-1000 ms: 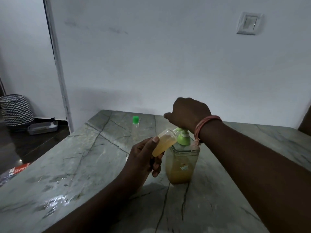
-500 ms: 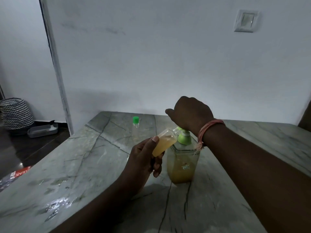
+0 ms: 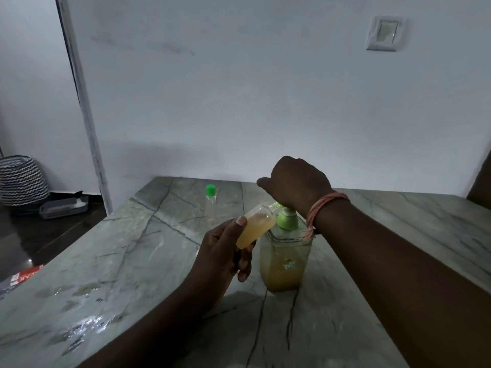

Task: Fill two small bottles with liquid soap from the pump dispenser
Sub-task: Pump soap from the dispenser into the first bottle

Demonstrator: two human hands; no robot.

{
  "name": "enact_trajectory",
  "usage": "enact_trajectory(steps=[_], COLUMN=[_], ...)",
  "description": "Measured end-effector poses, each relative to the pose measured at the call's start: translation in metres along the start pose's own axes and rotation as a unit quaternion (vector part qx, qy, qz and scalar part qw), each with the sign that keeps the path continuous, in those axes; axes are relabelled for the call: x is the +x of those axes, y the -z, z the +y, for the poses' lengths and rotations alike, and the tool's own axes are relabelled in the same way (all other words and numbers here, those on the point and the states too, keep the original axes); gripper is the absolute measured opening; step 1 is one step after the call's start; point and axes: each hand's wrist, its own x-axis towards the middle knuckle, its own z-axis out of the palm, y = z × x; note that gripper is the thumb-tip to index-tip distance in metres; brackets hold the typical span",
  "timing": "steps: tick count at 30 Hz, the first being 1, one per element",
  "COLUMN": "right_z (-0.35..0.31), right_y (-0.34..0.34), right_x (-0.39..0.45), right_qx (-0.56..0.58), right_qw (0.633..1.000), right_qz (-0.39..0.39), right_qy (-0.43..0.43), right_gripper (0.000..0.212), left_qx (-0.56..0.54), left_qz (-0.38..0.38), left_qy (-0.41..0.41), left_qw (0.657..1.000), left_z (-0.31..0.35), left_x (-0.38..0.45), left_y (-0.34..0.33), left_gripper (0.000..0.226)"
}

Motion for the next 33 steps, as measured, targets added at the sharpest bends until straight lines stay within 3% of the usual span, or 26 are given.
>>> enact_trajectory(steps=[5,10,15,19,24,29,33], right_z=[0.000,-0.006,0.002,0.002,0.000,0.002,0.000], right_y=[0.001,0.008,-0.004,0.000,0.003,-0.004,0.005], right_x=[-0.003,-0.002,-0.002,-0.001,0.002,-0.003,-0.002], right_qx=[-0.014,-0.071,0.018,0.007,-0.010,0.024,-0.020], right_qw=[1.000,0.996,1.000,1.000,1.000,0.999,0.999], right_qz=[-0.027,0.020,-0.018,-0.028,0.013,-0.024,-0.032], right_qy=[0.005,0.054,-0.003,0.001,0.011,-0.016,0.011], right_gripper=[0.039,0.041,0.042,0.042,0.044,0.041,0.042], left_qx=[0.004,0.014,0.010,0.007,-0.005,0.006,0.011], left_qz=[0.000,0.001,-0.002,-0.004,-0.004,-0.003,-0.001], left_qy=[0.000,0.005,-0.001,-0.001,-0.004,-0.005,-0.005], left_qw=[1.000,1.000,1.000,1.000,1.000,1.000,1.000], left_z=[0.000,0.002,0.001,0.003,0.004,0.002,0.003], left_x=[0.000,-0.002,-0.001,-0.001,-0.002,0.000,-0.001], left_y=[-0.001,-0.001,0.000,-0.002,-0.001,-0.003,-0.003], left_gripper=[0.034,0.037,0.031,0.030,0.030,0.029,0.031])
